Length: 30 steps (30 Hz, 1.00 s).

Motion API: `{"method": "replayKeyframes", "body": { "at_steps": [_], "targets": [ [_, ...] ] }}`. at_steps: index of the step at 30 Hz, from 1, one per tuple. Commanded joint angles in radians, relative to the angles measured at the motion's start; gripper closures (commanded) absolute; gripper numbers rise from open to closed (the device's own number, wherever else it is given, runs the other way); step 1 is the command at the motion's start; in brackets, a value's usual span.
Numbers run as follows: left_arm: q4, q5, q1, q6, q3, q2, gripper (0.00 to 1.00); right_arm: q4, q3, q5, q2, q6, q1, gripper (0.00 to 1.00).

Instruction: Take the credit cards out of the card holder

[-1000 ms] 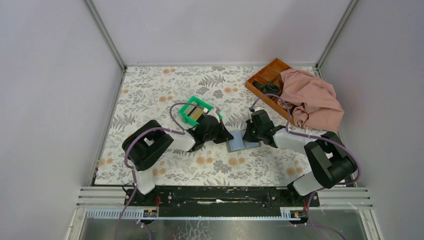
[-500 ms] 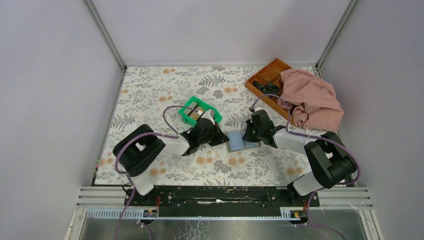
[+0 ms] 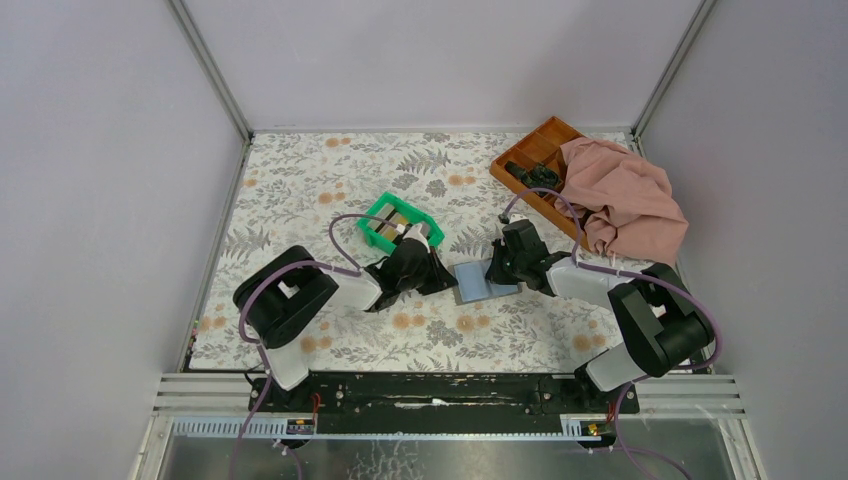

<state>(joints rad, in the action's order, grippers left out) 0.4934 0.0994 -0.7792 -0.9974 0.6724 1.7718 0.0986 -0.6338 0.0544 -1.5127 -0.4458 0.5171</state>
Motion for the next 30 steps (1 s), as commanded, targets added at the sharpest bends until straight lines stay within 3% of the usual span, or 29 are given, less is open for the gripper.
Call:
{"method": "replayKeyframes", "body": {
  "at_steps": [1,10,30],
  "targets": [
    [0.037,0.005,-0.006,-0.009,0.013,-0.030,1.00,-0.035,0.029,0.028,-0.037,-0.002,0.011,1.00],
    [0.014,0.010,-0.006,-0.008,0.013,-0.079,1.00,-0.034,0.026,0.027,-0.040,-0.004,0.011,1.00],
    [0.069,0.051,-0.006,-0.029,0.033,0.008,1.00,-0.034,0.027,0.025,-0.049,-0.002,0.011,1.00]
  ]
}}
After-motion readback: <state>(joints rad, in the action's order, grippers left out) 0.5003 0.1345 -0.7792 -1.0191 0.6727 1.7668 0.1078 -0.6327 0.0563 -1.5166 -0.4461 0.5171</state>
